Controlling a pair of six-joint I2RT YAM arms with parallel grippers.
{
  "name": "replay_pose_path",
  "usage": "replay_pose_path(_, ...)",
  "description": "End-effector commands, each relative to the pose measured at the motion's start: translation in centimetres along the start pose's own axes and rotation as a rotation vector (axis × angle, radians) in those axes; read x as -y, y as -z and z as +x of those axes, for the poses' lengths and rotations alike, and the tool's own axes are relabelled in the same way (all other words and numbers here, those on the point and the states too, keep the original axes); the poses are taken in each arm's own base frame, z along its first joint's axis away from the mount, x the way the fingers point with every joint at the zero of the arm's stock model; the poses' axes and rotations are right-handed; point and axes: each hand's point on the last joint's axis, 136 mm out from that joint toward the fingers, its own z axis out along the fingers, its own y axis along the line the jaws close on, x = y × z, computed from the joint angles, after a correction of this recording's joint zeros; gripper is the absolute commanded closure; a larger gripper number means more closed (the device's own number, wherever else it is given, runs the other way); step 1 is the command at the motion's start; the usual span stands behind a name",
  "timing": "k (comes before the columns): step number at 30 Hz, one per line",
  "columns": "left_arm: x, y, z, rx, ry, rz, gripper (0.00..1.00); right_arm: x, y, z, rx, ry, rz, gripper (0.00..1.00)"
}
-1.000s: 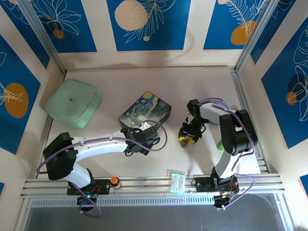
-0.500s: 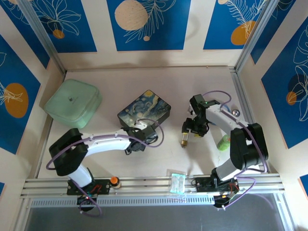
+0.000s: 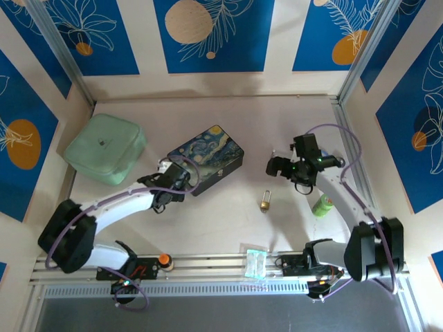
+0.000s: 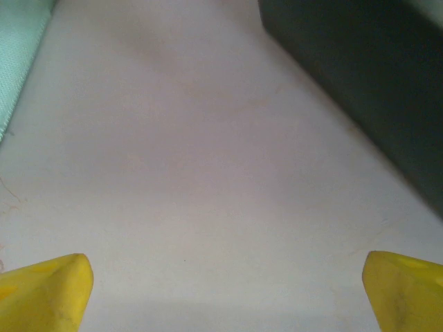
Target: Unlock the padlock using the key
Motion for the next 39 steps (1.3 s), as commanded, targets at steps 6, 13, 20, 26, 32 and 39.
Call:
replay_pose_path(6,-7.6,2.5,-7.7,0.387,0.181,-0.165,0.01,3.6,2.6,-8.1,0.669,0.16,0.111,0.01)
replay_pose_path(13,-10.3,-0.5,-10.4,0.583,-0.039,-0.361,0.01,5.4,-0.9,-9.4,0.699,0.251,0.136,0.01)
replay_pose_path(20,-11.0,-4.1,-10.5,0.669,0.104,-0.166,0.01,4.7,-3.5,-9.4,0.689,0.287,0.066,0.01)
replay_pose_path(26,-11.9,-5.0,-9.7,0.674,0.171,-0.094,0.01,3.9,-4.4,-9.5,0.711,0.284,-0.014,0.01)
replay_pose_path(32,-10.2,-6.3,-9.4,0.654,0.117,-0.006,0.0,4.8,-6.2,-9.5,0.704,0.266,0.019,0.01)
replay_pose_path(39,-10.1,-7.1,-9.7,0.627,0.111,-0.007,0.0,4.7,-6.2,-9.4,0.709,0.273,0.015,0.01)
